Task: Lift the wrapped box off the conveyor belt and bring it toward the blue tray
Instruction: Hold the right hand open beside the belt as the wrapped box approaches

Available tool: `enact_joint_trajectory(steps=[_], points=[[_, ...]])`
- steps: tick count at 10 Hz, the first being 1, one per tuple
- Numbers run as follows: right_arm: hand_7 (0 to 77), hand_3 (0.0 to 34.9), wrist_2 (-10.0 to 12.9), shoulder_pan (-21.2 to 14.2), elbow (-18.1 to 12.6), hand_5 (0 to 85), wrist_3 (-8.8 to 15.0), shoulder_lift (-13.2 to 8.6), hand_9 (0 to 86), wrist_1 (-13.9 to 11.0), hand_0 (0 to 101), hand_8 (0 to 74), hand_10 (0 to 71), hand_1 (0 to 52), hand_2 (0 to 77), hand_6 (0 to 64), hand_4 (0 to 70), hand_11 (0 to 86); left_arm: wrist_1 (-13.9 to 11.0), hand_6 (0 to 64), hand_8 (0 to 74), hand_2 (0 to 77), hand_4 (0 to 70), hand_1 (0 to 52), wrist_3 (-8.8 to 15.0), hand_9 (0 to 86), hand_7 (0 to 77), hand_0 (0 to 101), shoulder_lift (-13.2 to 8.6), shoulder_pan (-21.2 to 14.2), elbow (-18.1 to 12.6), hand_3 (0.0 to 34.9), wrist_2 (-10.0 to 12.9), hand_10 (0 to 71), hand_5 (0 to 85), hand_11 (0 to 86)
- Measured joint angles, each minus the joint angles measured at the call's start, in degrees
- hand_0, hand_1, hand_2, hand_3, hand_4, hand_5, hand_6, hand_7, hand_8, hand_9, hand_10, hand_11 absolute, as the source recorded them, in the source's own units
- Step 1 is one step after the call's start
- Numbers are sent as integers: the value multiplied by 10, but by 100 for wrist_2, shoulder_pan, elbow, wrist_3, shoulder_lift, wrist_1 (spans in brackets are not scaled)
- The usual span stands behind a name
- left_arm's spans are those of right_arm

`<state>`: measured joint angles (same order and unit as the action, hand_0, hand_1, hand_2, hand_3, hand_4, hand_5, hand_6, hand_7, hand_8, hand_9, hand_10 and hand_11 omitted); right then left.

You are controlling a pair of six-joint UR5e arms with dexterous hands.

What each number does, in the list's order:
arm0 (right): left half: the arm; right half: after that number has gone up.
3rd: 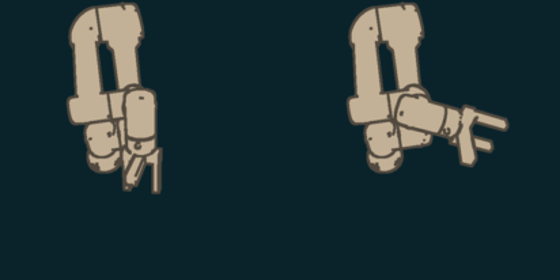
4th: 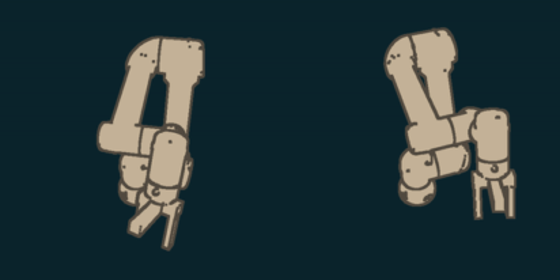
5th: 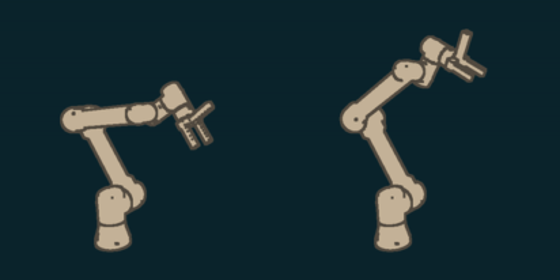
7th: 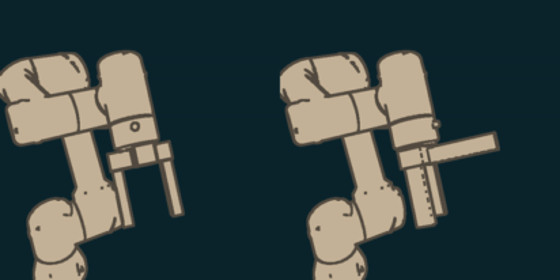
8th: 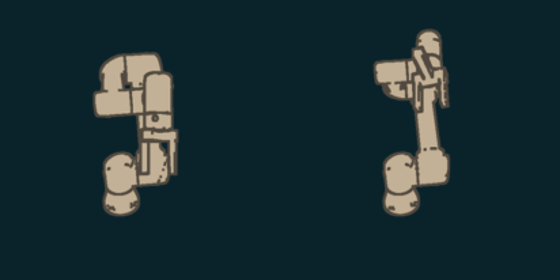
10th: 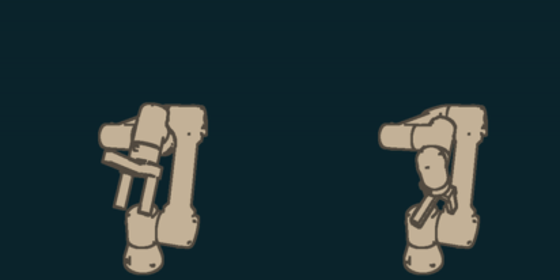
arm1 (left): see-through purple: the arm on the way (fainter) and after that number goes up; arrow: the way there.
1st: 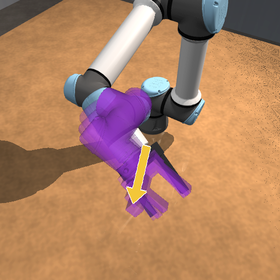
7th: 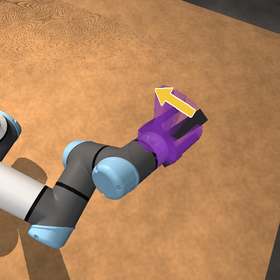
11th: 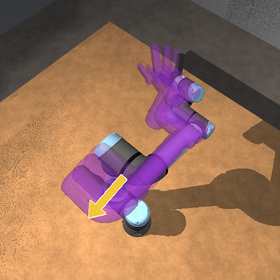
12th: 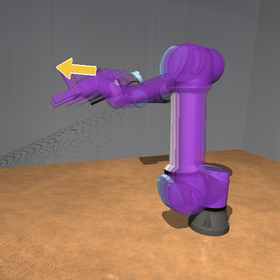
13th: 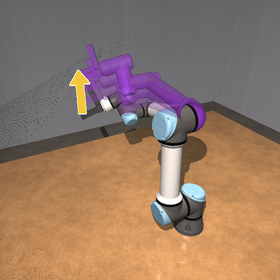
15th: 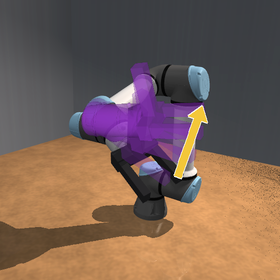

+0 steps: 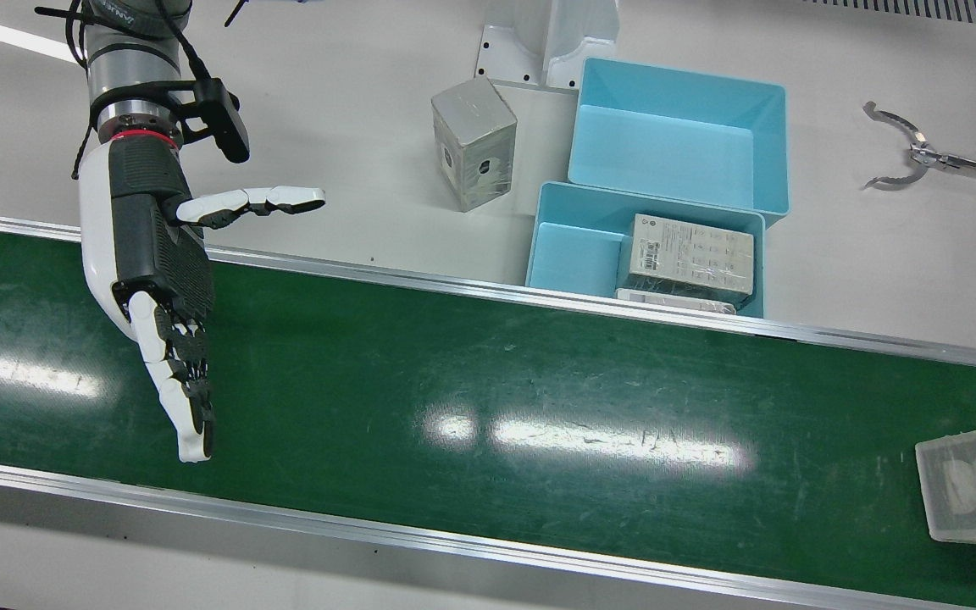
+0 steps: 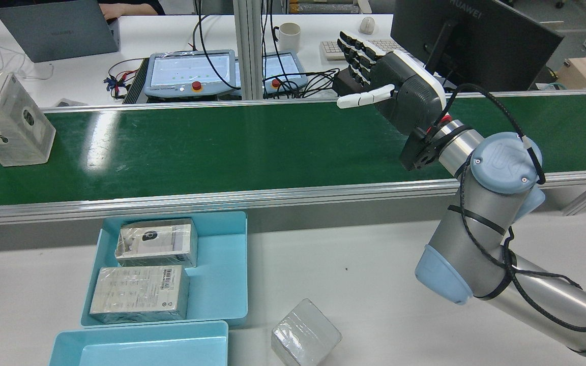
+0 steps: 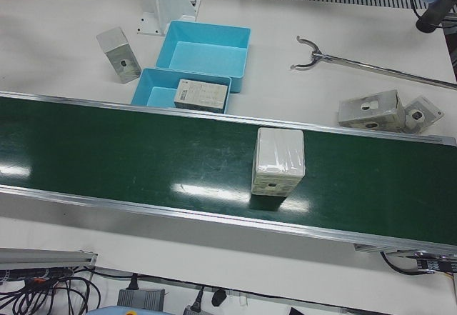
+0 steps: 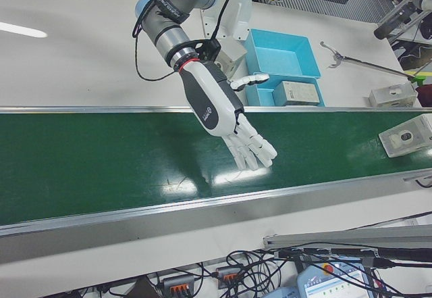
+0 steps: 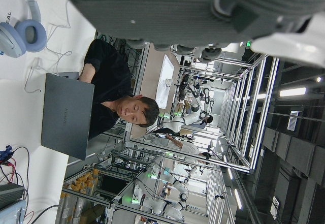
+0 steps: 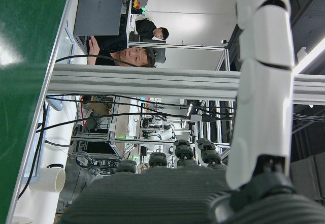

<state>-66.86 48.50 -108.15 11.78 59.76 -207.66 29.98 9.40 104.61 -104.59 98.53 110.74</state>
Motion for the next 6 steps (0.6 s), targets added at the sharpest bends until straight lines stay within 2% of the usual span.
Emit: enact_joint_trajectory(steps=[6], points=[[5,67,5,-244,50,71,13,-42,16,7,475,27,0,147,104,0,16,11,0,0,0,11,0,0,0,0,5,0,0,0,0,0,0,5,11,0]])
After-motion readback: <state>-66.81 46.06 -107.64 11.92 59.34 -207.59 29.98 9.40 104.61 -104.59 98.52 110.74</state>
